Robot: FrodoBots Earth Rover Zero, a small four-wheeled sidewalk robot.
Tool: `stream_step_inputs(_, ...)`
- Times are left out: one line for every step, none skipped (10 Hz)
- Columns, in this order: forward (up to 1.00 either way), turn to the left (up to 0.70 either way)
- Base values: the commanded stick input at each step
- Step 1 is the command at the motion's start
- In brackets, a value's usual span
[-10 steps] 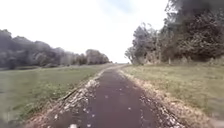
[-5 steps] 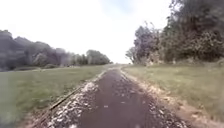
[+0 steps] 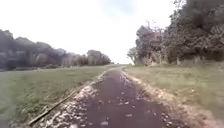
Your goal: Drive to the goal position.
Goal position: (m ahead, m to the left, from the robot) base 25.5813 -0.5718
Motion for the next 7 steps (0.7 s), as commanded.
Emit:
stream_step_inputs(0.85,-0.34)
stream_step_inputs(0.85,-0.17)
stream_step_inputs(0.85,0.02)
stream_step_inputs(0.85,0.01)
stream_step_inputs(0.85,0.00)
stream_step_inputs(0.85,0.00)
stream_step_inputs(0.85,0.00)
